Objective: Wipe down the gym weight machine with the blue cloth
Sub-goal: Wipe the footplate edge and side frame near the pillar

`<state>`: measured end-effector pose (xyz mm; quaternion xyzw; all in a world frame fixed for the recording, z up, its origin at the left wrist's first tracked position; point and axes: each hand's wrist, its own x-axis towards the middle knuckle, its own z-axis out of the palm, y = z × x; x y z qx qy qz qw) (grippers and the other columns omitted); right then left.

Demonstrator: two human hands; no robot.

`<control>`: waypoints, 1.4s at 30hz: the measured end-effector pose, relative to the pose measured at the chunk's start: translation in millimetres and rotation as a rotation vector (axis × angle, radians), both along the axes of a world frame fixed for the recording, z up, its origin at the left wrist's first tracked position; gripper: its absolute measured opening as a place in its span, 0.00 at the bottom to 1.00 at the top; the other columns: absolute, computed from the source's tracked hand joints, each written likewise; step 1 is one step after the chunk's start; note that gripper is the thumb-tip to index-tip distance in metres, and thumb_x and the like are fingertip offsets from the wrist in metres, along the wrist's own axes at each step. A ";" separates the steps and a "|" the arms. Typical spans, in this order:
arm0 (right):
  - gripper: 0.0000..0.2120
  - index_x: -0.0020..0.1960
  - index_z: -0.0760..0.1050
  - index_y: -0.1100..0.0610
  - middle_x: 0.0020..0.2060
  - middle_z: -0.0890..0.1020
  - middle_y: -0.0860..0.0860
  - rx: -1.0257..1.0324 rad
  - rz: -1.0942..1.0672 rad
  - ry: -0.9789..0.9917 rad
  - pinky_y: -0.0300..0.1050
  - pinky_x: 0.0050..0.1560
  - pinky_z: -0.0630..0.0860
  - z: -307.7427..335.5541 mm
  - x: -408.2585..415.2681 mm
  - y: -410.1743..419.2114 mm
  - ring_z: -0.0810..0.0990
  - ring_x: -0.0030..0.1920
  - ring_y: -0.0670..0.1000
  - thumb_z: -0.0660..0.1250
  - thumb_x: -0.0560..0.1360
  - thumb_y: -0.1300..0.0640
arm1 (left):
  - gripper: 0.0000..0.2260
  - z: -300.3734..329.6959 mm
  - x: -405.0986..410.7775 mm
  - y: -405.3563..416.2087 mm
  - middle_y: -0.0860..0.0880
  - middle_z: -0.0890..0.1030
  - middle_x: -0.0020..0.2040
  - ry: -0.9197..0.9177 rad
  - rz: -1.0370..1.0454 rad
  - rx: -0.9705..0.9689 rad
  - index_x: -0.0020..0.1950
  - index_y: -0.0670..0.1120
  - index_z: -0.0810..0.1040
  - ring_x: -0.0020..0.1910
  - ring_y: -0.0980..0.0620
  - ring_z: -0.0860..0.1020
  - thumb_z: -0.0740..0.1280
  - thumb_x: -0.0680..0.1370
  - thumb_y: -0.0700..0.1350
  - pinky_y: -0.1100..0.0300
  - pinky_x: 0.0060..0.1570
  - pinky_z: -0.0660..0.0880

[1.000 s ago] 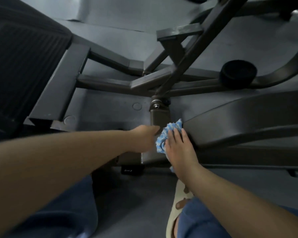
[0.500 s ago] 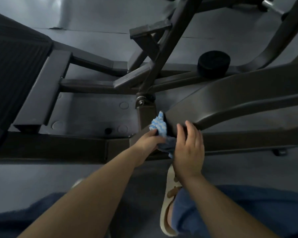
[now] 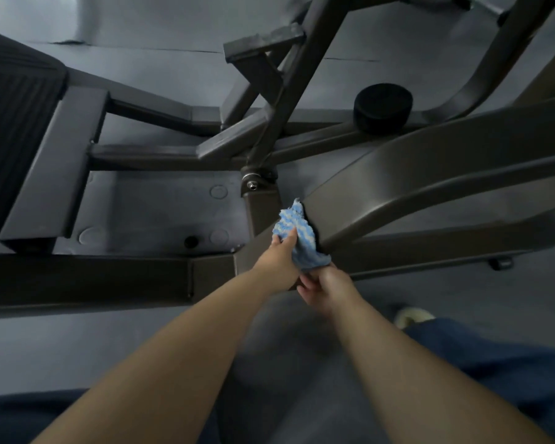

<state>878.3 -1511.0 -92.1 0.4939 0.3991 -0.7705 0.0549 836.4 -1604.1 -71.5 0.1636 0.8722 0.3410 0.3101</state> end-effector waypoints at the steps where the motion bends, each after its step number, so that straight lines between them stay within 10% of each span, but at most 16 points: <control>1: 0.17 0.61 0.71 0.48 0.51 0.77 0.47 0.004 0.031 -0.002 0.47 0.65 0.64 -1.3 -1.1 2.1 0.73 0.59 0.48 0.56 0.79 0.66 | 0.34 -3.6 -1.7 1.7 0.41 0.49 0.77 0.015 -0.014 -0.038 0.77 0.45 0.46 0.73 0.42 0.59 0.63 0.78 0.42 0.57 0.67 0.61; 6: 0.16 0.46 0.76 0.52 0.29 0.81 0.44 0.028 0.092 0.080 0.37 0.42 0.70 -5.0 2.3 15.6 0.76 0.40 0.44 0.58 0.76 0.72 | 0.36 -9.9 5.6 11.7 0.46 0.48 0.78 0.135 0.059 -0.114 0.77 0.48 0.43 0.71 0.43 0.63 0.63 0.78 0.41 0.55 0.64 0.64; 16: 0.19 0.43 0.73 0.58 0.30 0.82 0.52 -0.042 -0.194 0.564 0.33 0.28 0.75 90.3 8.5 90.4 0.80 0.29 0.46 0.49 0.73 0.76 | 0.34 71.8 14.6 84.2 0.46 0.51 0.78 0.606 0.066 0.037 0.78 0.47 0.49 0.75 0.46 0.53 0.64 0.78 0.50 0.59 0.71 0.49; 21: 0.16 0.60 0.72 0.60 0.42 0.81 0.55 -0.087 -0.337 0.641 0.39 0.42 0.79 118.2 17.3 126.1 0.80 0.42 0.51 0.57 0.76 0.71 | 0.32 126.4 4.8 133.9 0.44 0.45 0.78 0.717 -0.178 -0.060 0.78 0.48 0.46 0.76 0.46 0.47 0.61 0.80 0.48 0.55 0.73 0.50; 24: 0.24 0.68 0.65 0.51 0.46 0.80 0.53 0.113 -0.258 0.532 0.46 0.52 0.75 121.7 26.7 132.9 0.79 0.41 0.50 0.63 0.76 0.67 | 0.34 133.7 3.1 137.3 0.43 0.44 0.78 0.695 -0.256 -0.145 0.77 0.47 0.43 0.76 0.45 0.46 0.61 0.79 0.51 0.52 0.73 0.52; 28: 0.05 0.46 0.71 0.52 0.36 0.76 0.51 0.512 -0.006 0.172 0.40 0.35 0.68 125.6 44.9 126.6 0.71 0.32 0.47 0.68 0.75 0.55 | 0.37 135.9 3.1 124.9 0.45 0.46 0.78 0.666 -0.232 -0.143 0.77 0.47 0.44 0.76 0.45 0.49 0.64 0.78 0.53 0.51 0.73 0.55; 34: 0.14 0.38 0.72 0.55 0.30 0.72 0.51 0.742 0.254 -0.091 0.42 0.31 0.67 114.3 66.2 129.0 0.69 0.30 0.50 0.64 0.76 0.45 | 0.32 143.9 14.0 114.7 0.45 0.53 0.75 0.633 -0.163 -0.096 0.75 0.46 0.57 0.73 0.45 0.54 0.63 0.77 0.59 0.53 0.69 0.60; 42: 0.16 0.59 0.69 0.66 0.53 0.68 0.56 1.114 -0.523 0.249 0.19 0.41 0.63 123.4 56.4 132.9 0.72 0.40 0.37 0.69 0.73 0.66 | 0.27 136.6 26.9 122.7 0.46 0.57 0.74 0.731 -0.144 -0.068 0.76 0.42 0.55 0.72 0.49 0.58 0.59 0.80 0.49 0.58 0.70 0.58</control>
